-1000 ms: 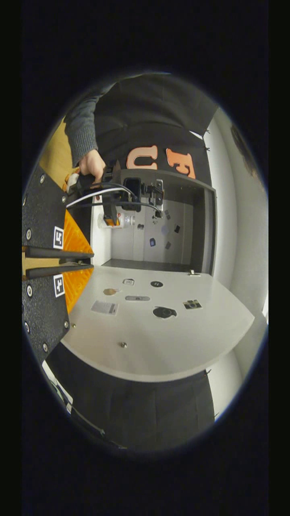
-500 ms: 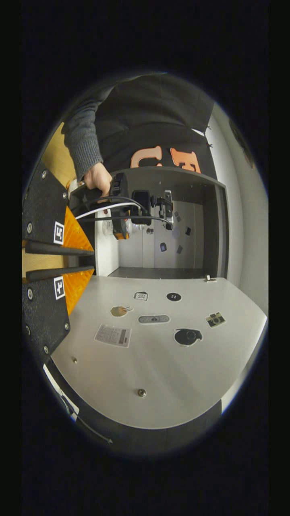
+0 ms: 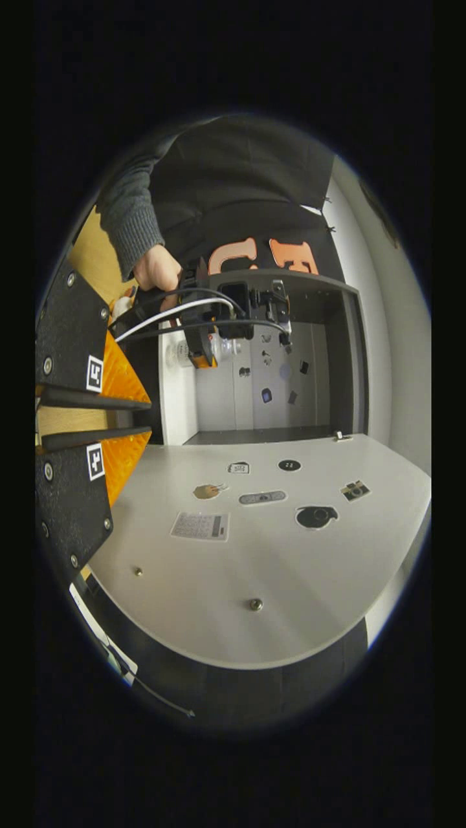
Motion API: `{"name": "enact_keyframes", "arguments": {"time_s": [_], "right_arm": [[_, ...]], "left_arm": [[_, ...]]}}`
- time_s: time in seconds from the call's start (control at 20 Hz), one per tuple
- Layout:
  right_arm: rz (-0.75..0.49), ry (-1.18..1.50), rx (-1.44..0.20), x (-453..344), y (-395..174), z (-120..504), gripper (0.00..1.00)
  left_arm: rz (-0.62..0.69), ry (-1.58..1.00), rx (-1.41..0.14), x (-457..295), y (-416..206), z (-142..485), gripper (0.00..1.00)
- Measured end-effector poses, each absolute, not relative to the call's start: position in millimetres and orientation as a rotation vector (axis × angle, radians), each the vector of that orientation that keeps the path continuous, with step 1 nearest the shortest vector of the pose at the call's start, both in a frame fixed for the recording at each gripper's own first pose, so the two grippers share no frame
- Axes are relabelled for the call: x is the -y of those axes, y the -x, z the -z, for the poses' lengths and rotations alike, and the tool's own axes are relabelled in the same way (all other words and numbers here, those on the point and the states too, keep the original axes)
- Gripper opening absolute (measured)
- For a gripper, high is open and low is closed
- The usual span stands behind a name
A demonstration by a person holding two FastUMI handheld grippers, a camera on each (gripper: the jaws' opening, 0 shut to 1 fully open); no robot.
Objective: Open the cabinet door with the right hand, grasp the bottle in the cabinet with the left hand and place it on the coaster, then close the cabinet door with the right hand.
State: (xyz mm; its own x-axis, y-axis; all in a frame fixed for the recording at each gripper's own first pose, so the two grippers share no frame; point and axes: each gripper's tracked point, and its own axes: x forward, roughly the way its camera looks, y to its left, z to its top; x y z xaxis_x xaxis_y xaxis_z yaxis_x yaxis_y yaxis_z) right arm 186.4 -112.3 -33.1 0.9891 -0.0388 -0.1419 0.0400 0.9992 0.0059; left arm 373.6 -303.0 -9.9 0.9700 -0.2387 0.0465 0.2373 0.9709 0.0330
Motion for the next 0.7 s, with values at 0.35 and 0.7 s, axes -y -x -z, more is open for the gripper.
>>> {"name": "enact_keyframes", "arguments": {"time_s": [0.35, 0.7], "right_arm": [[-0.025, -0.027, -0.174, 111, -121, 46, 0.15], [-0.061, -0.081, -0.256, 117, -69, 86, 0.11]], "left_arm": [[0.129, -0.062, 0.088, 252, -259, 27, 0.86], [0.051, -0.043, -0.015, 209, -162, 137, 0.86]]}}
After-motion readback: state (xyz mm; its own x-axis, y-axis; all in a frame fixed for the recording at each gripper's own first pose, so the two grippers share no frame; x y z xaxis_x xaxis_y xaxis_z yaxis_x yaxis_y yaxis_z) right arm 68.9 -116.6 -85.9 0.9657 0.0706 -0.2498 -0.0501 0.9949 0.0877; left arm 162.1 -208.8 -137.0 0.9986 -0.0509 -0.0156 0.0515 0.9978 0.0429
